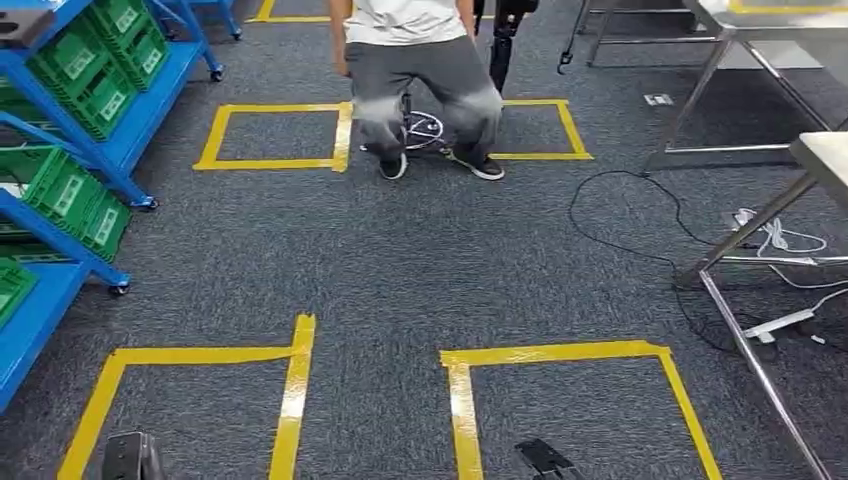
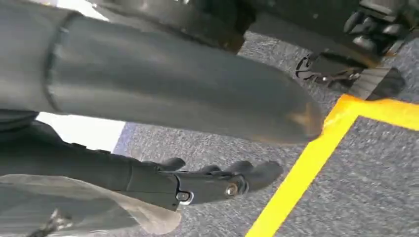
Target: Take the parts from the cabinet and place them on the table.
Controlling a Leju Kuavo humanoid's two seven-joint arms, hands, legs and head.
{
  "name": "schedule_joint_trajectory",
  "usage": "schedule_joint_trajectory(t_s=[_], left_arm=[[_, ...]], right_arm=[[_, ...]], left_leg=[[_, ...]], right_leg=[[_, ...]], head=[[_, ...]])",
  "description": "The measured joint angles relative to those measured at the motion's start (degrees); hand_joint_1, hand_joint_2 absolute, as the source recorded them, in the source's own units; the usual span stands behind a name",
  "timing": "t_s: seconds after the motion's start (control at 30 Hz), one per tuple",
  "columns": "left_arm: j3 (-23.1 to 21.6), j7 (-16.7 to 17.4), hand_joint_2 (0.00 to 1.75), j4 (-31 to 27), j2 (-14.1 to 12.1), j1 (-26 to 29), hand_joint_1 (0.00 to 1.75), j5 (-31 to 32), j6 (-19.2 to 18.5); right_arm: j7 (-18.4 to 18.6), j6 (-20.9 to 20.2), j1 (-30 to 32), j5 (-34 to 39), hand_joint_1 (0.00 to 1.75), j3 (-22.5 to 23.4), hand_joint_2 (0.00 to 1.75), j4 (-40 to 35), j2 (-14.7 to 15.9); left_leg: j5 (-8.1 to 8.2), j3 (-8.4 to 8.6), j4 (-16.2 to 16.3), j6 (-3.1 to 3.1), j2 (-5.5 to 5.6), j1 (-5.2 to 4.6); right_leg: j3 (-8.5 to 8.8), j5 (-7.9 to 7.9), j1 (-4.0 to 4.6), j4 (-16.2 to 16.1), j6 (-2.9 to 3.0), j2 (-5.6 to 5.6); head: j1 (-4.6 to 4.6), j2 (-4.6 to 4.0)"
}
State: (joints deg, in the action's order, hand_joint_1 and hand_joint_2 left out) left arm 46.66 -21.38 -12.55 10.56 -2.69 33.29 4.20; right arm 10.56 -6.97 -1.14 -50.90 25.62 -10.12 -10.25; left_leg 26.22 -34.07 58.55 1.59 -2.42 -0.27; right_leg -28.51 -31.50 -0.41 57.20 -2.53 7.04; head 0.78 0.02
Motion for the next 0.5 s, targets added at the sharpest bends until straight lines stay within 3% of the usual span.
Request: schedule_joint_trajectory(t_s=[0.03,0.07,0.13,0.17,0.2,0.23,0.3,0.33,0.37,0.47,0.5], left_arm=[[0.0,0.0,0.00,0.0,0.0,-0.1,0.00,0.0,0.0],[0.0,0.0,0.00,0.0,0.0,-0.3,0.00,0.0,0.0],[0.0,0.0,0.00,0.0,0.0,-0.6,0.00,0.1,0.0],[0.0,0.0,0.00,0.0,0.0,-0.6,0.00,0.1,0.0],[-0.1,0.0,0.00,0.0,0.0,-0.5,0.00,0.1,0.0],[-0.1,0.0,0.00,0.0,0.0,-0.5,0.00,0.1,0.0],[-0.1,0.0,0.00,0.0,0.0,-0.5,0.00,0.2,0.0],[-0.1,0.0,0.00,0.0,0.0,-0.5,0.00,0.3,0.0],[-0.1,0.1,0.00,0.0,0.0,-0.7,0.00,0.4,0.0],[-0.2,0.5,0.00,0.0,0.0,-0.4,0.00,0.9,0.0],[-0.2,0.9,0.00,0.0,0.0,-0.3,0.00,1.0,0.0]], right_arm=[[0.0,0.0,0.0,0.0,0.00,0.0,0.00,0.0,0.0],[0.0,0.0,0.0,0.0,0.00,0.0,0.00,0.0,0.0],[0.0,0.0,0.2,0.0,0.00,0.0,0.00,0.0,0.0],[0.1,0.0,0.2,0.0,0.00,0.0,0.00,0.0,0.0],[0.1,0.0,0.3,0.0,0.00,0.0,0.00,0.0,0.0],[0.1,0.0,0.3,0.0,0.00,0.0,0.00,0.0,0.0],[0.1,-0.3,0.2,0.0,0.00,0.0,0.00,0.0,0.1],[0.1,-0.5,0.2,0.0,0.00,0.0,0.00,0.0,0.2],[0.2,-0.8,0.3,0.1,0.00,0.0,0.00,0.1,0.2],[0.5,-1.7,0.2,0.1,0.00,0.1,0.00,0.1,0.2],[0.4,-1.9,0.2,0.1,0.00,0.2,0.00,0.1,0.2]], left_leg=[[-0.07,0.08,-0.2,0.30,0.57,0.14],[-0.10,-0.01,-0.1,0.72,1.13,0.15],[0.00,-0.02,-0.1,1.13,2.63,0.06],[0.01,0.02,-0.1,1.15,3.39,0.00],[0.01,0.09,-0.1,1.15,4.19,-0.03],[0.02,0.19,-0.1,1.14,5.02,-0.03],[0.11,0.52,0.0,1.01,6.80,0.08],[0.22,0.48,0.1,0.77,7.48,0.13],[0.28,0.08,0.7,0.42,8.27,-0.20],[-0.40,-0.67,0.4,-0.72,9.93,0.43],[-0.38,-0.75,0.4,-0.97,10.61,0.31]], right_leg=[[-0.86,-1.28,-0.27,1.7,-0.14,-3.63],[-2.43,-2.97,-0.32,5.0,-0.16,-5.47],[-7.43,-6.84,-0.31,14.8,-0.25,-6.79],[-9.44,-7.49,-0.27,18.0,-0.29,-6.93],[-10.26,-6.69,-0.27,18.5,-0.27,-6.97],[-9.86,-4.64,-0.27,16.6,-0.18,-7.01],[-6.00,1.44,-0.43,7.2,0.00,-8.16],[-4.34,3.03,-0.69,2.9,0.05,-10.53],[-3.63,2.39,-1.01,1.6,0.13,-12.18],[-3.09,2.14,-0.51,1.4,0.62,-10.74],[-2.96,2.44,-0.84,0.9,1.09,-10.01]], head=[[0.36,-0.02],[0.48,0.00],[0.51,0.00],[0.48,0.00],[0.48,-0.02],[0.48,0.00],[0.51,0.00],[0.51,0.00],[0.42,0.00],[0.42,0.00],[0.40,0.00]])
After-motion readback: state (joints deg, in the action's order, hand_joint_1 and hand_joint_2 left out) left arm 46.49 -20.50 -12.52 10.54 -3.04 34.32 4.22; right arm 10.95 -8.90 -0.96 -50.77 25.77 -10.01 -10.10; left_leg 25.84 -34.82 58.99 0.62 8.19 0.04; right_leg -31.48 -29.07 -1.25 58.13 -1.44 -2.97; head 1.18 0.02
